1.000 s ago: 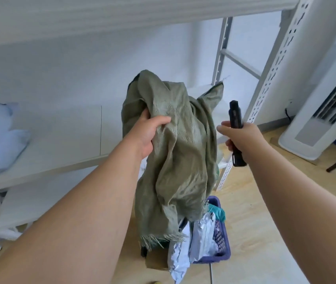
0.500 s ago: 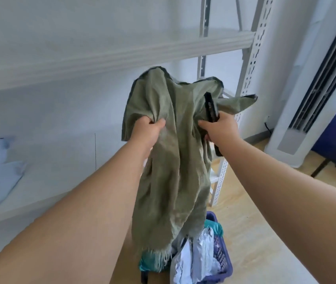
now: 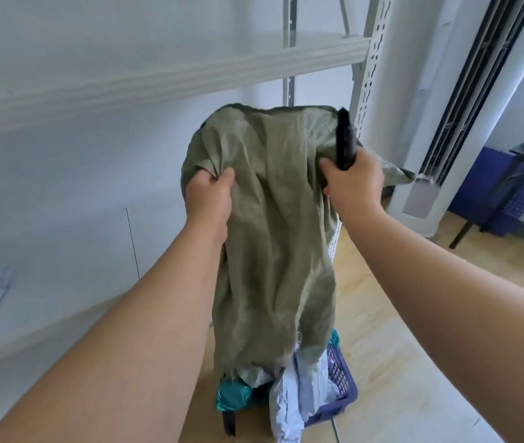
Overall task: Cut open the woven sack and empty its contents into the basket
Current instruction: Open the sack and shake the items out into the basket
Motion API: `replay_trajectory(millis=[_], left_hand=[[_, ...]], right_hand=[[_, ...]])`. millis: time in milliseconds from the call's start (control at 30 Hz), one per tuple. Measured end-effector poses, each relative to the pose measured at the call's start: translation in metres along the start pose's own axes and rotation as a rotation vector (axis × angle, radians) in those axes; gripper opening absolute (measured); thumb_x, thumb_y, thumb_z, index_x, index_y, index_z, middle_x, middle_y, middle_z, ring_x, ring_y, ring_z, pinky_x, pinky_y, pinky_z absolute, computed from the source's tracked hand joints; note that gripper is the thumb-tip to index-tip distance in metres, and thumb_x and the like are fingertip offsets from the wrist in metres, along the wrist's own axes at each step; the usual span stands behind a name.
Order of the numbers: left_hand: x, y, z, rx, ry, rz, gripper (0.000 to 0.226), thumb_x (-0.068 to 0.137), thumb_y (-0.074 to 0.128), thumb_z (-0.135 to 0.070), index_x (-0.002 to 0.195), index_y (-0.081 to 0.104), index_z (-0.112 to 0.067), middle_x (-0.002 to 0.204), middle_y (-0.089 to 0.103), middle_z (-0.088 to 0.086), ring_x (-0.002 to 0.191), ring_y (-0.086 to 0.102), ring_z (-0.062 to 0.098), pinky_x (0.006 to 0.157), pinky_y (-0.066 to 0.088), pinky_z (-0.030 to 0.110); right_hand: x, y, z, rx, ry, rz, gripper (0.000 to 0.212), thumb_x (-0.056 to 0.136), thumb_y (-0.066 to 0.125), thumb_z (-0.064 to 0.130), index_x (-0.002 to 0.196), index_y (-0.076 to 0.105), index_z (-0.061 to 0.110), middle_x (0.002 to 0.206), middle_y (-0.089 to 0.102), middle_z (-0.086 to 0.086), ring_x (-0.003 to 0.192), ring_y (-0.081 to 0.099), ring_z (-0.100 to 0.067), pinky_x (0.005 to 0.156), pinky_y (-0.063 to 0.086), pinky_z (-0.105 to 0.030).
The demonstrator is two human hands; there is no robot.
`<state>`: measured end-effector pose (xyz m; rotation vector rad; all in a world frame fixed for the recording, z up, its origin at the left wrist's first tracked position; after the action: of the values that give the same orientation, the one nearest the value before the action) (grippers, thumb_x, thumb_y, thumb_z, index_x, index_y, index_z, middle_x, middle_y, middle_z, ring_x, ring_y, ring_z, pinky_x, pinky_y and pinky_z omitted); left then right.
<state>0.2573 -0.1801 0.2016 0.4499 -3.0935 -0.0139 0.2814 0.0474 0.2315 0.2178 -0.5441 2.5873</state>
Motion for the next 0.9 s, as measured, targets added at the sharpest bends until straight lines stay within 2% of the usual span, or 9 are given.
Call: replay_trajectory(millis=[67,167,267,367,400,500,567,700,900], left_hand=[[-0.004,0.004,-0.001,0.083,-0.001,0.061,0.025,0.091,0.063,-0.024,0.114,0.063,-0.017,0.113,0.067,0.003,0.102,0.065,0.023,0.095,0.053,0.042],[-0.005,0.002,-0.002,0.075,0.045,0.035,0.023,0.085,0.062,-0.032,0.106,0.064,-0.023,0.111,0.068,0.001,0.102,0.065,0.023,0.092,0.053,0.043],[-0.006,0.003,0.001,0.176,-0.011,0.110,0.033,0.079,0.065,-0.033,0.107,0.064,-0.016,0.112,0.068,0.003,0.102,0.065,0.026,0.095,0.053,0.044],[-0.014,-0.005,-0.003,0.080,0.068,-0.011,0.019,0.089,0.061,-0.026,0.106,0.062,-0.018,0.109,0.067,0.002,0.100,0.065,0.022,0.093,0.054,0.041],[-0.016,-0.004,-0.004,0.069,0.070,0.025,0.026,0.090,0.062,-0.030,0.112,0.060,-0.018,0.111,0.066,0.001,0.102,0.064,0.020,0.094,0.053,0.040],[-0.034,0.010,0.012,0.216,-0.019,0.342,0.088,0.070,0.081,-0.051,0.140,0.043,-0.017,0.129,0.060,-0.006,0.116,0.059,0.013,0.103,0.047,0.036],[-0.047,0.020,0.027,0.310,0.046,0.402,0.097,0.066,0.088,-0.042,0.144,0.037,-0.017,0.134,0.056,-0.010,0.121,0.054,0.008,0.107,0.042,0.032],[-0.049,0.024,0.040,0.348,0.139,0.129,0.065,0.080,0.077,-0.026,0.137,0.049,-0.011,0.129,0.061,0.001,0.119,0.057,0.018,0.104,0.042,0.029],[-0.022,-0.002,0.082,-0.222,-0.448,-0.092,0.054,0.080,0.072,-0.026,0.130,0.056,-0.012,0.119,0.066,0.012,0.100,0.066,0.031,0.094,0.053,0.049]], right_hand=[[-0.005,0.005,0.001,-0.097,-0.008,0.109,0.018,0.084,0.067,0.018,0.073,0.052,0.020,0.066,0.063,-0.003,0.049,0.062,-0.013,0.053,0.048,-0.027],[-0.005,-0.001,0.005,-0.083,-0.061,0.001,0.011,0.083,0.064,0.020,0.077,0.055,0.018,0.071,0.065,-0.007,0.062,0.065,-0.021,0.059,0.052,-0.031],[-0.009,0.004,0.008,-0.187,-0.066,0.142,0.011,0.083,0.064,0.018,0.076,0.055,0.017,0.067,0.064,-0.005,0.059,0.062,-0.018,0.061,0.051,-0.032],[-0.009,0.000,0.011,-0.083,-0.076,-0.011,0.016,0.082,0.062,0.020,0.070,0.051,0.022,0.068,0.066,-0.009,0.064,0.066,-0.027,0.063,0.055,-0.037],[-0.010,0.004,0.010,-0.061,-0.068,0.023,0.017,0.082,0.064,0.020,0.071,0.052,0.022,0.066,0.064,-0.007,0.060,0.066,-0.024,0.061,0.055,-0.037],[-0.017,0.020,0.017,-0.103,-0.067,0.220,0.015,0.084,0.068,0.017,0.079,0.054,0.015,0.061,0.059,0.001,0.042,0.059,-0.008,0.056,0.054,-0.030],[-0.022,0.027,0.026,-0.061,-0.093,0.279,0.015,0.083,0.067,0.013,0.077,0.053,0.015,0.060,0.058,0.002,0.038,0.056,-0.005,0.053,0.053,-0.026],[-0.027,0.041,0.033,-0.037,-0.147,0.433,0.014,0.083,0.070,0.013,0.081,0.056,0.013,0.060,0.057,0.001,0.038,0.053,-0.005,0.047,0.048,-0.019],[-0.026,0.037,-0.033,-0.006,-0.037,0.410,0.025,0.081,0.077,0.031,0.103,0.065,0.028,0.094,0.071,0.011,0.049,0.060,-0.006,0.057,0.056,-0.021]])
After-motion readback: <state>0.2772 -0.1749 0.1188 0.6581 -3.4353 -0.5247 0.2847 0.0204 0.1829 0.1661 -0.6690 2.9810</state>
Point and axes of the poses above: each hand's wrist, its own x-axis towards the middle knuckle, its own y-axis out of the palm, z = x × y, the point moved 4 cm from there along x, towards the middle knuckle
